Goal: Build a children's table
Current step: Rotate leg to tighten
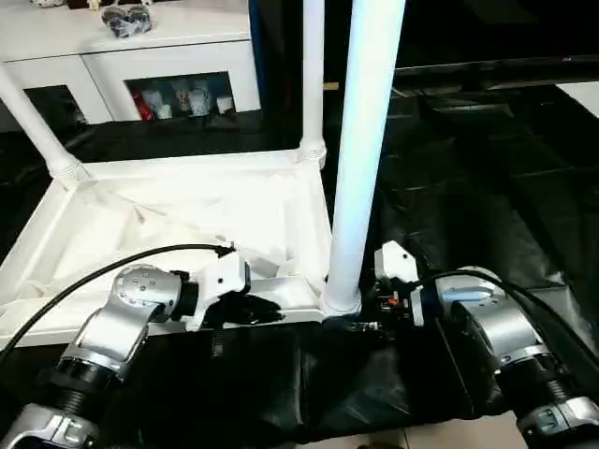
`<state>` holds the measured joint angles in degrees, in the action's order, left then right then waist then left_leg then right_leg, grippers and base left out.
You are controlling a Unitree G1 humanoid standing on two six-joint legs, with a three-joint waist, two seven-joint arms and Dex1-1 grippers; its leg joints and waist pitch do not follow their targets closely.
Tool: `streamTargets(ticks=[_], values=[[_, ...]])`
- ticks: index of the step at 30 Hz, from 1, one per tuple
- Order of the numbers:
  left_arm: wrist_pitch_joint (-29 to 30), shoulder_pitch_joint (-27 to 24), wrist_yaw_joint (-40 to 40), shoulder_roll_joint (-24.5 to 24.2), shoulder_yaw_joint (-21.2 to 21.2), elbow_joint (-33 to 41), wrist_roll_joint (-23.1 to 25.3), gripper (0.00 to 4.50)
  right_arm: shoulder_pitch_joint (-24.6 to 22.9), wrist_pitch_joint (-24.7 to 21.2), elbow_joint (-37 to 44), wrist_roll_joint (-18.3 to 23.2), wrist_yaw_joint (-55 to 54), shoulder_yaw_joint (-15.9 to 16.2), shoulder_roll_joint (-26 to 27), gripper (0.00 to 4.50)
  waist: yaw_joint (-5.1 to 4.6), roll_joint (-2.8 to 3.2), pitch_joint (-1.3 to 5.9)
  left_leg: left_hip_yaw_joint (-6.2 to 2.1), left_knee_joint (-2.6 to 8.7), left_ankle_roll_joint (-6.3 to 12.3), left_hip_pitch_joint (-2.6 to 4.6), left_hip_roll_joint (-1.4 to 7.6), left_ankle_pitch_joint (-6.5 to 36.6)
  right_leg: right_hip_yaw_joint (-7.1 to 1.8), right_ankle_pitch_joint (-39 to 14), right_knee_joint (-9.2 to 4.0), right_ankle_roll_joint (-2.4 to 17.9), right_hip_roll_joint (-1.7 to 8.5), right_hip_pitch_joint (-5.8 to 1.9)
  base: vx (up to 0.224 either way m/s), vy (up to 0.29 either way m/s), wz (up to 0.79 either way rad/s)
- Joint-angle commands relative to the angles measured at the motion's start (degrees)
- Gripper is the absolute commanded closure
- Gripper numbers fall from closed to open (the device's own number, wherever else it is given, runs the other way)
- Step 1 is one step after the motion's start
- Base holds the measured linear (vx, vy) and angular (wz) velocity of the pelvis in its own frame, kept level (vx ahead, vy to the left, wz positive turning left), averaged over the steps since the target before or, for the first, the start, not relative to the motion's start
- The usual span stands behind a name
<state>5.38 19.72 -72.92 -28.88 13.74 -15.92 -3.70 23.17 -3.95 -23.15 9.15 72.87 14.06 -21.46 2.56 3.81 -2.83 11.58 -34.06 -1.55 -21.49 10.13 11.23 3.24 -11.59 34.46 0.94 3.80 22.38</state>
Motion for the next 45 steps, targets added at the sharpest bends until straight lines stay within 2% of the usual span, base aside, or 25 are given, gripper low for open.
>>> streamTargets(ticks=[1,3,5,7,9,14,17,19,21,22,23,24,25,26,27,28,31,32,33,35,36,37,41,45], values=[[0.93,-0.23,1.29,-0.79,-1.66,1.8,-1.13,4.5,0.59,-0.65,-0.04,0.49,1.54,1.35,0.22,0.95,0.53,-0.42,3.74,-1.76,3.64,5.21,0.79,3.63,6.87,-2.53,-4.03,-3.01,15.45,4.66,-2.48,0.0,0.0,0.0],[1.02,-0.21,1.33,-0.77,-1.54,1.87,-1.16,4.5,0.61,-0.62,-0.03,0.42,1.61,1.38,0.22,0.95,0.56,-0.45,3.83,-1.75,3.55,5.35,0.83,3.64,6.25,-2.52,-2.78,-2.84,15.64,4.59,-2.48,0.0,0.0,0.0],[1.13,-0.12,1.37,-0.77,-1.32,1.92,-1.25,4.5,0.62,-0.59,-0.01,0.29,1.77,1.52,0.17,1.29,0.59,-0.43,3.89,-1.75,3.45,5.67,0.72,3.54,5.78,-2.48,-1.69,-2.71,15.81,4.59,-2.57,0.0,0.0,0.0],[1.28,0.01,1.4,-0.77,-1.05,1.99,-1.37,4.5,0.58,-0.38,-0.06,0.11,1.93,1.74,0.11,1.3,0.65,-0.35,3.95,-1.75,3.39,5.71,0.78,3.54,5.85,-2.47,-1.49,-2.69,15.85,4.63,-2.59,0.0,0.0,0.0],[1.29,0.02,1.38,-0.78,-1.0,2.02,-1.38,4.5,0.52,-0.31,-0.05,0.08,1.92,1.79,0.11,1.57,0.75,-0.35,4.0,-1.74,3.31,5.82,0.79,3.54,5.6,-2.46,-0.98,-2.63,15.92,4.56,-2.55,0.0,0.0,0.0],[1.52,0.04,1.28,-0.79,-0.94,2.16,-1.48,4.5,0.24,-0.36,0.22,0.07,1.74,1.86,0.36,1.72,0.8,-0.38,4.13,-1.78,2.91,6.45,0.34,3.45,4.55,-2.43,0.95,-2.24,16.13,4.5,-2.42,0.0,0.0,0.0],[2.7,0.38,2.53,0.59,-1.12,2.34,-1.84,4.5,0.11,-0.26,-0.27,-0.39,-0.01,1.61,1.11,1.73,0.8,-0.44,3.89,-1.72,3.02,5.84,0.44,3.44,6.8,-2.46,-2.69,-2.62,15.81,4.58,-2.33,0.0,0.0,0.0],[3.37,0.85,4.31,1.83,-1.09,2.04,-1.4,4.5,0.21,-0.5,-1.08,-0.93,-2.43,1.18,2.02,1.73,0.72,-0.52,3.75,-1.8,3.22,4.64,0.53,3.57,8.11,-2.54,-5.33,-2.79,15.41,4.55,-2.23,0.0,0.0,0.0],[4.65,2.71,10.5,5.47,-0.77,-0.19,0.85,4.5,1.05,-0.25,-4.39,-3.13,-11.25,-0.08,5.37,1.73,0.37,-0.5,3.58,-1.81,3.28,3.58,0.59,3.42,8.8,-2.7,-7.33,-3.12,15.16,4.64,-2.0,0.0,0.0,0.0],[5.15,3.69,13.41,7.37,-0.66,-1.43,1.76,4.5,1.71,-0.53,-6.51,-4.13,-17.04,-0.94,7.93,1.73,0.18,-0.51,3.6,-1.98,3.37,2.53,0.72,3.33,9.7,-2.68,-9.2,-3.24,14.8,4.7,-2.14,0.0,0.0,0.0],[5.15,3.69,13.41,7.37,-0.66,-1.43,1.76,4.5,1.71,-0.53,-6.51,-4.13,-17.04,-0.94,7.93,1.73,-0.1,-0.6,3.53,-1.97,3.42,2.11,0.54,3.21,9.92,-2.64,-9.92,-3.27,14.6,4.67,-2.23,0.0,0.0,0.0],[5.67,4.84,16.41,9.84,-0.23,-2.8,2.68,4.5,2.29,-0.93,-8.09,-4.68,-21.37,-1.54,10.17,1.74,-0.11,-0.64,3.62,-2.11,3.46,1.72,0.7,3.19,10.6,-2.64,-11.48,-3.54,13.86,4.81,-2.31,0.0,0.0,0.0],[5.67,4.84,16.41,9.84,-0.23,-2.8,2.68,4.5,2.29,-0.93,-8.09,-4.68,-21.37,-1.54,10.17,1.74,-0.25,-0.51,3.63,-2.05,3.42,1.64,0.71,3.21,10.34,-2.71,-11.3,-3.51,13.74,4.79,-2.19,0.0,0.0,0.0],[6.42,7.23,22.45,14.63,0.56,-6.05,4.47,4.5,3.86,-2.64,-11.16,-5.22,-29.83,-2.8,14.9,1.74,-0.5,-0.29,3.39,-1.91,3.51,1.29,0.9,3.16,11.29,-2.76,-12.18,-3.94,13.53,4.61,-1.84,0.0,0.0,0.0],[6.45,8.24,24.83,16.56,0.89,-7.55,5.19,4.5,4.65,-2.73,-12.54,-5.68,-33.29,-3.13,16.83,1.74,-0.67,0.0,3.17,-2.08,3.64,0.19,1.25,3.01,13.77,-2.63,-15.48,-4.15,13.21,4.58,-1.7,0.0,0.0,0.0],[6.42,8.8,26.13,17.59,1.05,-8.41,5.58,4.5,5.14,-2.69,-13.39,-6.02,-35.41,-3.31,17.97,1.74,-0.76,-0.33,3.09,-2.17,3.8,-0.41,1.42,2.88,15.43,-2.61,-18.6,-4.56,12.19,4.7,-1.76,0.0,0.0,0.0],[6.81,9.85,28.08,19.59,1.52,-9.87,6.13,4.5,6.73,-3.5,-16.22,-6.31,-41.03,-4.36,20.36,1.74,-0.8,-0.16,2.97,-2.43,4.09,-0.65,1.68,2.95,18.27,-2.61,-22.52,-5.06,10.45,4.98,-1.7,0.0,0.0,0.0],[6.63,10.22,28.31,20.18,1.79,-10.34,6.22,4.5,7.21,-2.73,-17.16,-6.36,-42.72,-4.73,21.09,1.19,-0.81,-0.11,3.1,-2.51,4.13,-0.71,1.61,2.97,18.15,-2.61,-21.82,-4.97,10.46,4.99,-1.81,0.0,0.0,0.0],[5.59,10.9,28.03,20.6,2.31,-11.17,6.6,4.5,7.73,-0.94,-18.4,-6.6,-43.84,-5.53,22.01,1.19,-0.87,-0.11,3.2,-2.51,4.19,-0.71,1.5,2.98,17.88,-2.63,-20.9,-4.87,10.58,4.98,-1.81,0.0,0.0,0.0],[5.38,10.99,27.94,20.62,2.36,-11.27,6.64,4.5,7.77,-0.72,-18.52,-6.51,-43.72,-5.7,22.13,0.98,-0.8,-0.1,3.33,-2.4,4.17,-0.5,1.43,2.96,17.0,-2.67,-17.94,-4.71,11.05,4.9,-1.86,0.0,0.0,0.0],[4.95,11.18,27.53,20.5,2.35,-11.4,6.66,4.5,7.81,-0.44,-18.59,-6.13,-42.81,-6.19,22.25,0.98,-0.71,-0.09,3.36,-2.35,4.12,0.23,1.23,2.97,16.28,-2.7,-16.13,-4.55,11.57,5.03,-2.07,0.0,0.0,0.0],[4.55,11.09,26.75,20.1,2.38,-11.2,6.53,4.5,7.71,-0.24,-18.32,-6.22,-42.3,-6.2,21.85,0.69,-0.73,-0.11,3.4,-2.35,4.13,0.42,1.16,2.98,15.91,-2.68,-15.62,-4.47,11.66,5.01,-2.12,0.0,0.0,0.0],[2.28,10.35,22.42,18.26,2.45,-10.58,6.21,4.5,7.43,1.51,-17.54,-7.3,-40.64,-6.24,19.88,0.49,-0.67,-0.06,3.62,-2.36,4.04,1.54,0.86,3.06,13.88,-2.59,-12.38,-4.12,12.31,5.02,-2.32,0.0,0.0,0.0],[-0.01,9.72,18.11,15.36,2.46,-10.26,5.53,4.5,6.27,3.73,-15.42,-8.17,-35.91,-4.67,16.01,0.49,-0.39,0.14,3.9,-2.1,3.65,2.97,0.84,3.14,10.58,-2.4,-5.29,-3.42,14.16,4.86,-2.54,0.0,0.0,0.0]])
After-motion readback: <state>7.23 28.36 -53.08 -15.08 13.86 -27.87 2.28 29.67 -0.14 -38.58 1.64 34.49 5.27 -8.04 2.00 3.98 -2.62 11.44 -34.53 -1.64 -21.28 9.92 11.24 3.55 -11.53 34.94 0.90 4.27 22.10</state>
